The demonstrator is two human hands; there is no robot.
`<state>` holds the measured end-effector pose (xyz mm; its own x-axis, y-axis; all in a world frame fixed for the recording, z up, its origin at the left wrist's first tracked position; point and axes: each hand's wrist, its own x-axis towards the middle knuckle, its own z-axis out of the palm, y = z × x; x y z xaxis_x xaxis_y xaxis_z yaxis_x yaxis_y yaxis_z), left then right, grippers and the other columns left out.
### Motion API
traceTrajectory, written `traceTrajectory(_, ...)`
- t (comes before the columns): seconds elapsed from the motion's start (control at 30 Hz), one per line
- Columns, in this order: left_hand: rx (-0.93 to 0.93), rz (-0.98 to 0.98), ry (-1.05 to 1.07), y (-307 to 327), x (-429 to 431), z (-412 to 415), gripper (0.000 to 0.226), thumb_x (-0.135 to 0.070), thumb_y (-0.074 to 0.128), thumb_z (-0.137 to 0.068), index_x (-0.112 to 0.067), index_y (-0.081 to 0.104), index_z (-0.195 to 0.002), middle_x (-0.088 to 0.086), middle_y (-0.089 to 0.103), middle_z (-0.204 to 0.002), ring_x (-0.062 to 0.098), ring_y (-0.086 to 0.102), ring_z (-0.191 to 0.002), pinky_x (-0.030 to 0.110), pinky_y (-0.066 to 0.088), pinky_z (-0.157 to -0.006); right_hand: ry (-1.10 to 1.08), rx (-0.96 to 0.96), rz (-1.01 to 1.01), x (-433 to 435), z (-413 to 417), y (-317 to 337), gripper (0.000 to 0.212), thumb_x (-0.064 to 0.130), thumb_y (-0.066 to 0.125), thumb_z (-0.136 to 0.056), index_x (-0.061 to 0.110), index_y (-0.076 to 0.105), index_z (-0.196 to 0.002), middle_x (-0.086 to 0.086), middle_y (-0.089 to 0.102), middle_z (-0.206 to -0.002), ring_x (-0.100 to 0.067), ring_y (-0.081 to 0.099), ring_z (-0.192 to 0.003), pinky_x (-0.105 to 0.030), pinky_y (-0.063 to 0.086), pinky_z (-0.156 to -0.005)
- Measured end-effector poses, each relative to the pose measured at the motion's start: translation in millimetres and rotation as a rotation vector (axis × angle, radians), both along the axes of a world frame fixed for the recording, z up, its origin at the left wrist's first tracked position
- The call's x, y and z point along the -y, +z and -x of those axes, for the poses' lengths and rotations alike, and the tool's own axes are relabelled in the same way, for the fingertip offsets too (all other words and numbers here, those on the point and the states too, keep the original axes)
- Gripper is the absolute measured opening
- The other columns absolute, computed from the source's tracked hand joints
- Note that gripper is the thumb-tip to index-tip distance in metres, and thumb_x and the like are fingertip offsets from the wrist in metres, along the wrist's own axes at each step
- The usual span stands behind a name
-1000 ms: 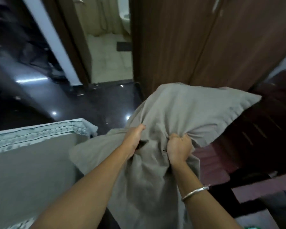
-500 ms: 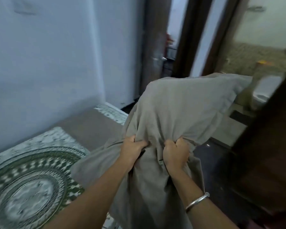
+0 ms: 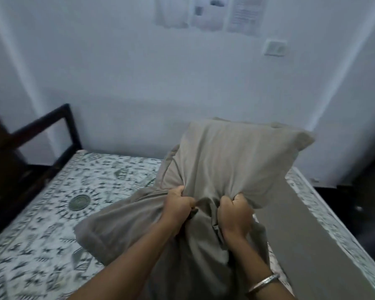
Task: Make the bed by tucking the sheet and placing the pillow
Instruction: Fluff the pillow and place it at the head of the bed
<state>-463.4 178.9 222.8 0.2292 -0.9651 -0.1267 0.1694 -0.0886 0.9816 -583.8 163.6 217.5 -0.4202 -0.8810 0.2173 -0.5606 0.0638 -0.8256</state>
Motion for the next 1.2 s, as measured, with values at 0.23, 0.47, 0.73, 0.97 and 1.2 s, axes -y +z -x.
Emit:
traceTrajectory(0.23,-0.002,-0.064,0.206,-45,-17,-179,0.019,0.005,0.048,-0.056,-0.006,0.06,-0.068,-0.002,0.06,-0.048,0.007,0.053,-0.041,0.018,0.041,-0.038,0.256,-0.034,-0.021,23,-177,-43,0.018,0.028,0.037,-0.061,0.013,0.032,-0.054,-0.023,0.06,-0.073,-0.039,0.055,-0.074,-0.036,0.033,-0.062)
traceTrajectory(0.47,0.01,-0.123,0.352,-58,-14,-323,0.018,-0.006,0.046,-0.048,-0.009,0.057,-0.063,0.006,0.052,-0.054,0.014,0.045,-0.046,0.021,0.039,-0.043,0.378,0.019,-0.1,31,-330,-64,0.016,0.027,0.037,-0.061,0.014,0.03,-0.054,-0.026,0.059,-0.074,-0.036,0.05,-0.07,-0.034,0.025,-0.061)
traceTrajectory(0.73,-0.01,-0.127,0.473,-58,15,-410,0.031,-0.005,0.044,-0.048,0.001,0.055,-0.076,0.013,0.052,-0.063,0.018,0.044,-0.055,0.019,0.034,-0.042,0.457,0.05,-0.046,75,-421,-59,0.015,0.023,0.039,-0.06,0.016,0.029,-0.051,-0.009,0.045,-0.057,-0.026,0.037,-0.061,-0.032,0.019,-0.059)
traceTrajectory(0.97,0.141,-0.14,0.519,-60,33,-477,0.025,-0.008,0.046,-0.05,0.002,0.055,-0.07,0.01,0.052,-0.057,0.019,0.044,-0.052,0.022,0.034,-0.043,0.492,0.121,-0.09,108,-484,-71,0.016,0.024,0.038,-0.062,0.012,0.033,-0.054,-0.015,0.049,-0.062,-0.029,0.043,-0.064,-0.035,0.026,-0.061)
traceTrajectory(1.2,0.258,-0.562,0.163,-121,47,-563,0.02,-0.002,0.052,-0.086,-0.015,0.04,-0.076,0.008,0.044,-0.057,0.015,0.041,-0.042,0.019,0.031,-0.039,0.533,-0.197,-0.605,141,-519,-116,0.016,0.019,0.051,-0.081,0.008,0.053,-0.092,-0.021,0.064,-0.097,-0.034,0.062,-0.086,-0.035,0.045,-0.073)
